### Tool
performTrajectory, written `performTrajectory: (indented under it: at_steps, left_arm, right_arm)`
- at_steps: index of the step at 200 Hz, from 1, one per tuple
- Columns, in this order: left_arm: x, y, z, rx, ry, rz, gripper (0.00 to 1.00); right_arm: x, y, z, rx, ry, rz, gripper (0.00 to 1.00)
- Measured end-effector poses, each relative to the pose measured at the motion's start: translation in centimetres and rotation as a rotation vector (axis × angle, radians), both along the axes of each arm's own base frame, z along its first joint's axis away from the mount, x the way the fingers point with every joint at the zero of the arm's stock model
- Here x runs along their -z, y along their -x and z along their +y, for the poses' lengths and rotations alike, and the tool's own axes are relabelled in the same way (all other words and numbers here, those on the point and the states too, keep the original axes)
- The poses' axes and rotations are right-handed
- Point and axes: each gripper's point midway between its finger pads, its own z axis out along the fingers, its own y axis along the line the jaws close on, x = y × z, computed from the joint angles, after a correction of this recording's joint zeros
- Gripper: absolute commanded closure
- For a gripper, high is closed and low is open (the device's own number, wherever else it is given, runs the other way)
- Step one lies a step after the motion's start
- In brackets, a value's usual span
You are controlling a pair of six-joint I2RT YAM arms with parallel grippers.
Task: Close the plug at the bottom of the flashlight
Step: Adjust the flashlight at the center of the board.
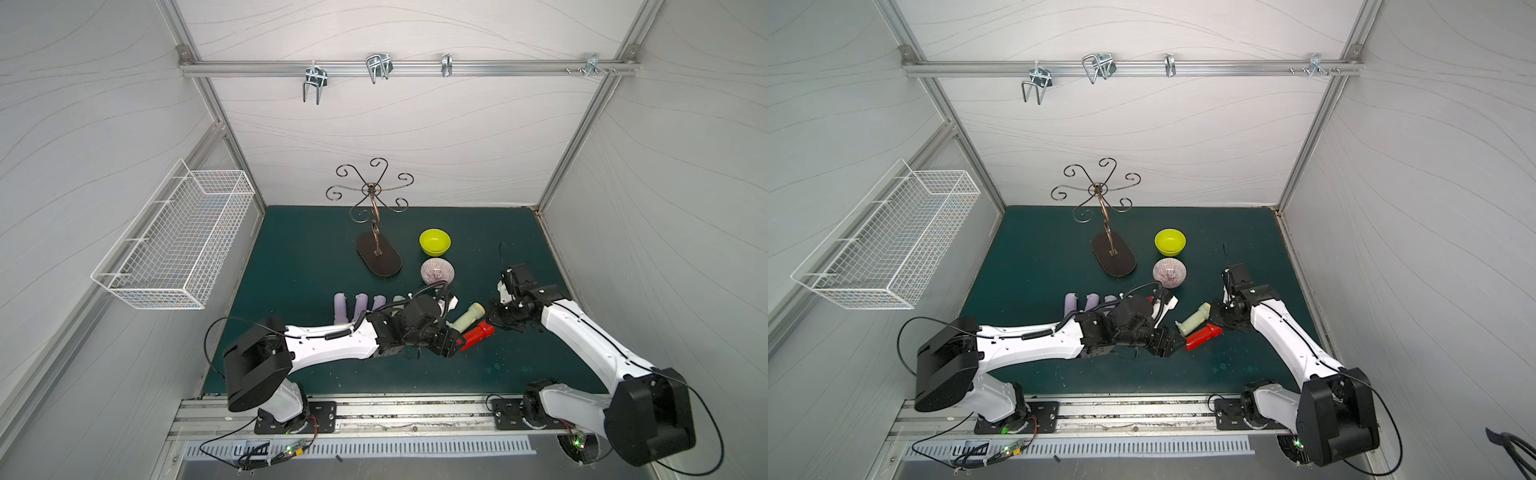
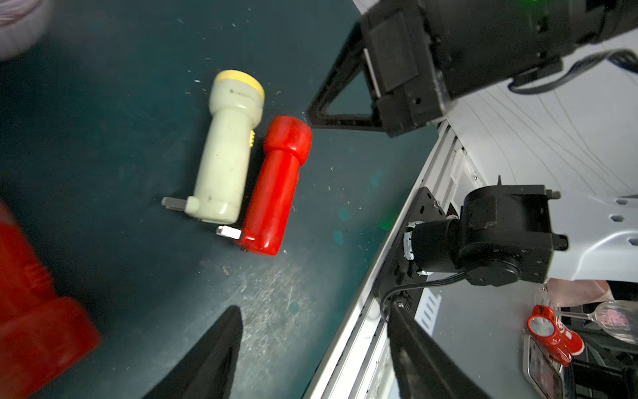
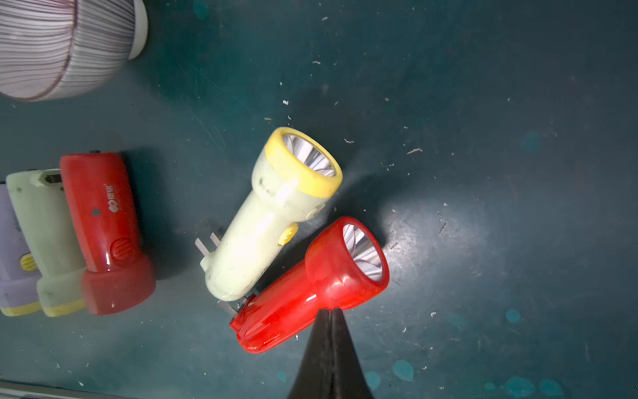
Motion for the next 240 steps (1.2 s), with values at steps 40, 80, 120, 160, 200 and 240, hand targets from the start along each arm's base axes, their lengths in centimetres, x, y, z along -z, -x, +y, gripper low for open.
performTrajectory:
  at_steps: [40, 80, 120, 160, 200, 240]
  left_arm:
    - [0.0, 1.2, -2.2, 0.058, -0.007, -0.003, 0.29]
    - [1.9, 1.2, -3.5, 0.093, -0.054, 0.021, 0.30]
    - [5.0, 1.5, -4.0, 0.134, -0.132, 0.062, 0.30]
    - [6.1, 1.8, -4.4, 0.164, -0.168, 0.083, 0.31]
    - [7.5, 1.8, -4.9, 0.185, -0.185, 0.111, 0.32]
    - [10.2, 1.7, -5.0, 0.200, -0.209, 0.195, 0.34]
  right_arm:
    - [1.4, -0.5, -0.3, -0.005, 0.009, 0.012, 1.00]
    - [1.9, -1.5, 0.3, -0.011, -0.017, 0.005, 1.00]
    - [2.6, -2.1, 0.8, -0.015, -0.031, 0.024, 1.00]
    - [4.2, -2.1, 1.1, -0.019, -0.039, 0.076, 1.00]
    - [4.4, -2.4, 1.2, -0.019, -0.039, 0.075, 1.00]
    - [4.8, -2.4, 0.8, -0.010, -0.031, 0.069, 1.00]
